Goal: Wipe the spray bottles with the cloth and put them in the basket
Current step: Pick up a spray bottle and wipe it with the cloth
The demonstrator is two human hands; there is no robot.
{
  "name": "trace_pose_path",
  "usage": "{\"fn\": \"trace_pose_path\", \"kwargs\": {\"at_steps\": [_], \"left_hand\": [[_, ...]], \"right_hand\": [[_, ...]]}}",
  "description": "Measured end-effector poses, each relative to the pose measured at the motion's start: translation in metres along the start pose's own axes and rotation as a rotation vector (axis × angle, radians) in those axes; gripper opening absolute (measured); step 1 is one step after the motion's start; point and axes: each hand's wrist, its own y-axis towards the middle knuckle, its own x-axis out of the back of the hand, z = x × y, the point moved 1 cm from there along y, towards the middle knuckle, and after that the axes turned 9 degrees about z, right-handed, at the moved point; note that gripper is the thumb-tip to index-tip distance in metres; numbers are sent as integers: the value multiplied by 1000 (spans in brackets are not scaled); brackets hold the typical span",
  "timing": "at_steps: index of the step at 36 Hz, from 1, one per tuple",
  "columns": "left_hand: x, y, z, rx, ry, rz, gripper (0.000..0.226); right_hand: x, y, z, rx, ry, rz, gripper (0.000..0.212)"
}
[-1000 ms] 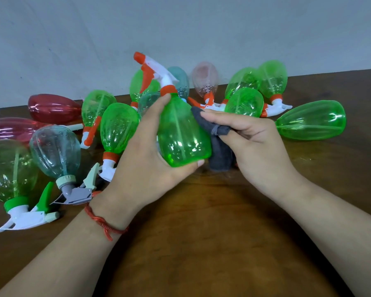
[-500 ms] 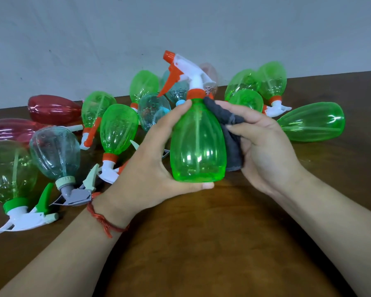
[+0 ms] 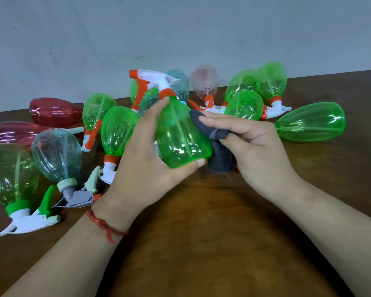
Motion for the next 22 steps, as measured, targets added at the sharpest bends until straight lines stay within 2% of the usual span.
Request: {"fn": "trace_pose_path", "kwargs": {"at_steps": [6, 11, 15, 18, 22], "left_hand": [[7, 2, 9, 91, 40, -89, 114], [8, 2, 4, 131, 73, -106, 113], [5, 0, -2, 88, 72, -27, 116], [-1, -3, -8, 34, 37, 83, 117], [-6, -5, -18, -34, -96, 172, 116]], "right_hand": [[-5, -2, -2, -27, -54, 99, 46], [-6, -2, -3, -28, -66, 97, 46], [-3, 0, -6, -47, -7, 45, 44], [1, 5, -5, -96, 83, 8, 50], [6, 9, -3, -152, 331, -29, 46]]}}
